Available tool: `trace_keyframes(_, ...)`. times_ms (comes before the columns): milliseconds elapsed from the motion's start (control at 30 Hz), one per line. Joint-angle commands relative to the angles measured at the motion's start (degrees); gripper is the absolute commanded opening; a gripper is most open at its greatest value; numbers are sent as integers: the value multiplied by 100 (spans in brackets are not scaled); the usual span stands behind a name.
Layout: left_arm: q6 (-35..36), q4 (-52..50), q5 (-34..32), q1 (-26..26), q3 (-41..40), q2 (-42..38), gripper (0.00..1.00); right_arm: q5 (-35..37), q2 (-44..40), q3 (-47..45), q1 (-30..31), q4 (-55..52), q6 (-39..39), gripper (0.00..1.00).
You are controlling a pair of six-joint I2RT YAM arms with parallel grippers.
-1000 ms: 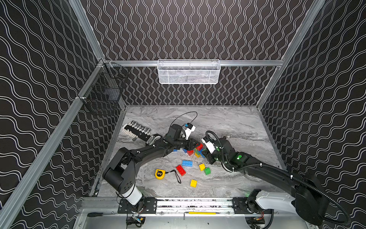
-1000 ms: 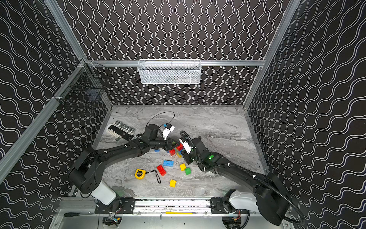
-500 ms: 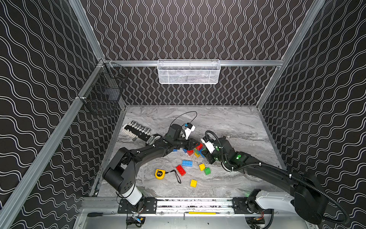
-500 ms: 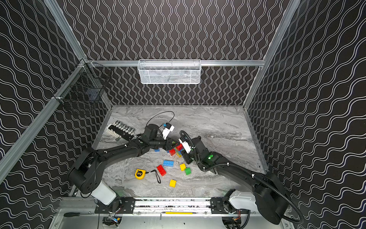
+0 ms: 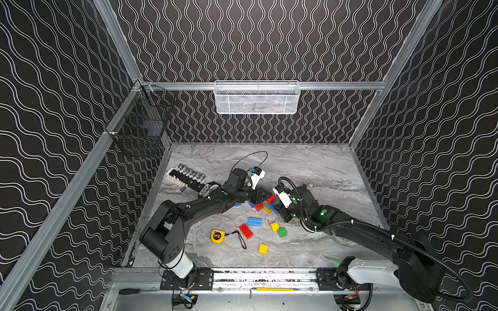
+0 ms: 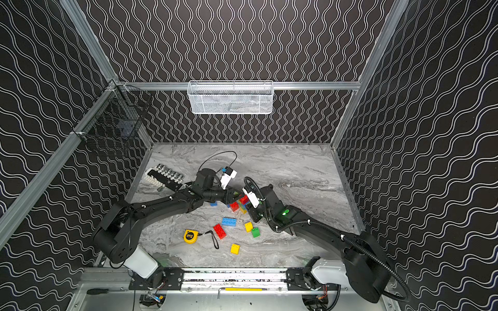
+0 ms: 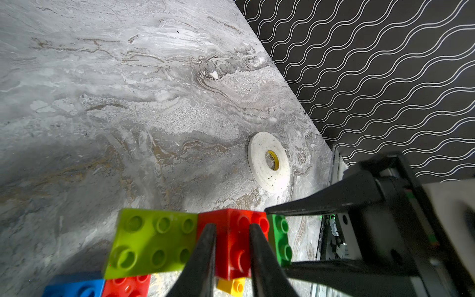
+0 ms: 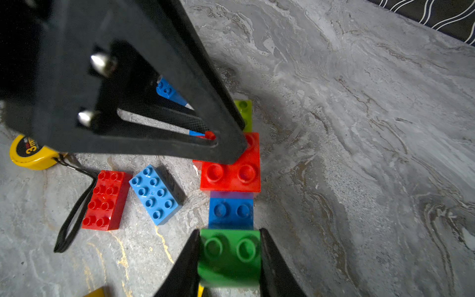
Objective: Assemble a fork with lego
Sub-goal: Assemble the lego brick with the lego brick.
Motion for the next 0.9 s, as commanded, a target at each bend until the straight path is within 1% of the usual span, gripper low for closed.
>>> trace_keyframes(0, 110, -861, -378, 30, -79, 57, 25, -150, 66, -42, 0, -587, -60, 0)
trace_keyframes(367, 112, -864, -388, 47, -88, 43, 25, -132, -29, -67, 2, -613, 221, 0)
trace_keyframes(667, 118, -874, -381, 54, -79, 36, 25, -63, 129, 12, 2, -797, 270, 0)
trace_keyframes(867, 120, -882, -386, 51, -79, 35, 25, -65, 88, -23, 2, -836, 279, 0)
